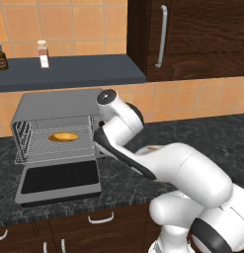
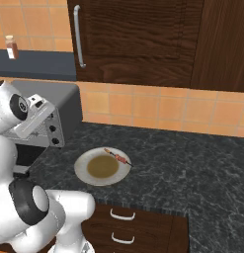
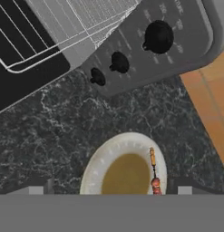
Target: Pick up the kebab skewer and baguette bread, and place them inside the toaster oven. Close the toaster oven door and start by setting the timer.
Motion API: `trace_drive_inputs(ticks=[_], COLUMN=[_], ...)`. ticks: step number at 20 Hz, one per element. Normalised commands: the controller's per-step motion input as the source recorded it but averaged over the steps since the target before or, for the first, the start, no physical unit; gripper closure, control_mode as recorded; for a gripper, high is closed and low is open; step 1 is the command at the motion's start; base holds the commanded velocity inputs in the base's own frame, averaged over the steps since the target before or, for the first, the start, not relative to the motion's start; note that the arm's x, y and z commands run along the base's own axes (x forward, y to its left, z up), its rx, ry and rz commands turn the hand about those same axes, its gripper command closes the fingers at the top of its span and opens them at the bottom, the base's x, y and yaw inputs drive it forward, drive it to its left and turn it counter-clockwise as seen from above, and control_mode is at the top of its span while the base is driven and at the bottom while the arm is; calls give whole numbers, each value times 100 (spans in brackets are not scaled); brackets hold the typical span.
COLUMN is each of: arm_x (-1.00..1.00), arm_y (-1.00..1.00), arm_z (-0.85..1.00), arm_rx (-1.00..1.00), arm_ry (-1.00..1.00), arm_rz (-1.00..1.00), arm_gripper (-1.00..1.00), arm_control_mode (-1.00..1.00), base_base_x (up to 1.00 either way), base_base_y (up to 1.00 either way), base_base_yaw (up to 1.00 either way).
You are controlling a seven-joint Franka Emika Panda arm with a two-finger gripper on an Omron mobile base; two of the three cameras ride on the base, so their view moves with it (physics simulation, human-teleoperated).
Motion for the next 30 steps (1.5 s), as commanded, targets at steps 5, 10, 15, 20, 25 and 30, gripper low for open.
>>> trace_drive_inputs(ticks=[5, 10, 15, 20, 25, 30], arm_x=[11, 9, 0, 0, 32, 35], arm_y=[-99, -96, -91, -73, -30, -28], arm_z=[10, 0, -38, -16, -7, -46], arm_rx=[0, 4, 10, 9, 5, 2], arm_ry=[13, 10, 2, 11, 29, 7], arm_rz=[-19, -12, -2, 0, 0, 0], arm_gripper=[-100, -100, -100, -100, -100, -100], arm_control_mode=[-100, -100, -100, -100, -100, -100], base_base_x=[0, 0, 0, 0, 0, 0], base_base_y=[0, 0, 0, 0, 0, 0], base_base_yaw=[0, 0, 0, 0, 0, 0])
